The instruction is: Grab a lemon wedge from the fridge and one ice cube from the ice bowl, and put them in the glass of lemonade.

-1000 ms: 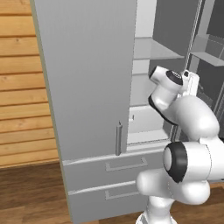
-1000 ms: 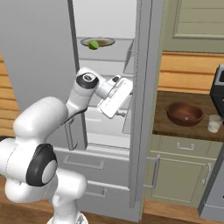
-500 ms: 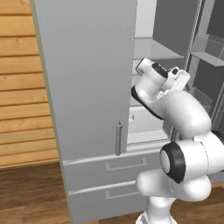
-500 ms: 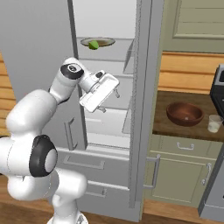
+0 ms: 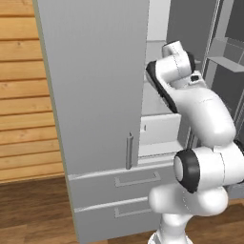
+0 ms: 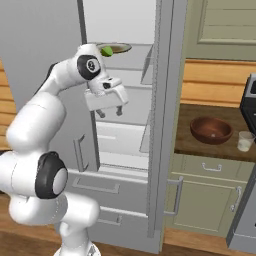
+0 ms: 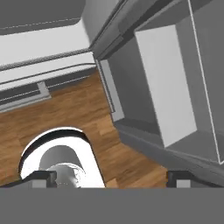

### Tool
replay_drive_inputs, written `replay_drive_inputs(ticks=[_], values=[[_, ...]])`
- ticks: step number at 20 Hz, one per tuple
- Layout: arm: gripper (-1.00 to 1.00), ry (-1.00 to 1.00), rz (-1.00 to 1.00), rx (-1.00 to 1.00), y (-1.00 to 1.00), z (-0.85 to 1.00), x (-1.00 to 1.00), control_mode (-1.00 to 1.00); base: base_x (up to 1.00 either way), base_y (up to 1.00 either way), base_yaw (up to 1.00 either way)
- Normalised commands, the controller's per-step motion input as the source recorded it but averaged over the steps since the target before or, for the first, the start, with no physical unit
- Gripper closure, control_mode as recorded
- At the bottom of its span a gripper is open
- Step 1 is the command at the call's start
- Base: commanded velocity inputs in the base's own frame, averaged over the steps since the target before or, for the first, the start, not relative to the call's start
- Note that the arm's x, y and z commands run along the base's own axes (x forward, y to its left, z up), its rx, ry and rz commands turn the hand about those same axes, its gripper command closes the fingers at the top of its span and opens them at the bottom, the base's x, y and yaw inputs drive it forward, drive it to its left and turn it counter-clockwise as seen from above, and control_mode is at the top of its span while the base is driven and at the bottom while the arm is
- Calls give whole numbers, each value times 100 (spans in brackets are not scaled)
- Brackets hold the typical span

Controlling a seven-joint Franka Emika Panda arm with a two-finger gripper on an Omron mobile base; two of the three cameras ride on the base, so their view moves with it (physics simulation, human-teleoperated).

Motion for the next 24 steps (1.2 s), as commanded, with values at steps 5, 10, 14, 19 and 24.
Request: replay_drive_inputs(ticks=[5, 10, 14, 19, 24], values=[[-100, -59, 0, 1, 48, 3, -94, -100, 0, 0, 0], [-100, -43, 18, 0, 77, -83, -37, -100, 0, 0, 0], [-100, -31, 14, 0, 99, -77, 22, -100, 0, 0, 0], [-100, -8, 20, 0, 73, -38, 54, -100, 0, 0, 0], [-100, -1, 18, 0, 47, -8, 45, -100, 0, 0, 0]])
